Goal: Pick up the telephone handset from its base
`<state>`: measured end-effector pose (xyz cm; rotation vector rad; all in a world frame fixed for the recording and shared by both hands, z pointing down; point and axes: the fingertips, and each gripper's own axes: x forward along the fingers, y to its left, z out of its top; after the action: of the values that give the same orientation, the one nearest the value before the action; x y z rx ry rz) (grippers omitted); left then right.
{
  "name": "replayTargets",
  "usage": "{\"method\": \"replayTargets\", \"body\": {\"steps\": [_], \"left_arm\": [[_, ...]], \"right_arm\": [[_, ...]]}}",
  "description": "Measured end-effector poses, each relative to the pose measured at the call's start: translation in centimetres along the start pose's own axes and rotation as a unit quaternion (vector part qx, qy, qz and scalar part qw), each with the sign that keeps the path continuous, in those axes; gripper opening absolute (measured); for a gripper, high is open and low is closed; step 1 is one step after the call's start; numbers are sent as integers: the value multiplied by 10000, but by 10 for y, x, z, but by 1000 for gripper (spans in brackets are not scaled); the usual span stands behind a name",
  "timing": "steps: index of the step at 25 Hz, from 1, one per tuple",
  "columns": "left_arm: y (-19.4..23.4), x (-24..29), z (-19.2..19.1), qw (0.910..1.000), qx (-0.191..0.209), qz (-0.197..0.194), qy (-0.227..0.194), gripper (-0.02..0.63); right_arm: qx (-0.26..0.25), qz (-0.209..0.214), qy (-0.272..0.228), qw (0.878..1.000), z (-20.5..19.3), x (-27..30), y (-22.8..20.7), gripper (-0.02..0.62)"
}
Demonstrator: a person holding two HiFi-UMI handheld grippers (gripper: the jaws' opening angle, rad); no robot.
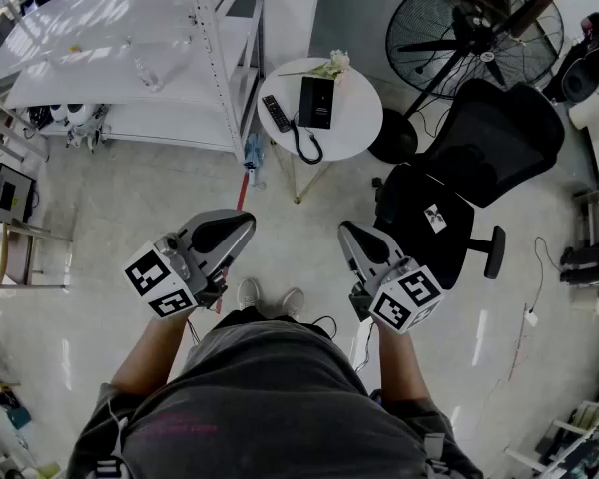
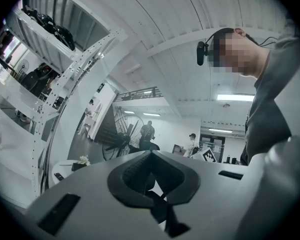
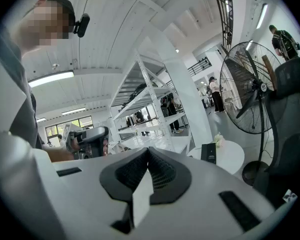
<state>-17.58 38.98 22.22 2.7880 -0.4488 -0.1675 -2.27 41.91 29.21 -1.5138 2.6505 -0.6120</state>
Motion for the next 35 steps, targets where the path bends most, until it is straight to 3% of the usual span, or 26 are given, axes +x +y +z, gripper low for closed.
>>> {"method": "replayTargets", "body": {"steps": [27,35], "left_arm": [[-22,52,-24,10000,32,80,23,14],[-8,67,-26,9999,30,133,71,14]], "right_arm": [[302,-68,-27,9995,-11,-39,-57,21],[341,-97,29,9994,-9,-31,-77,21]]}}
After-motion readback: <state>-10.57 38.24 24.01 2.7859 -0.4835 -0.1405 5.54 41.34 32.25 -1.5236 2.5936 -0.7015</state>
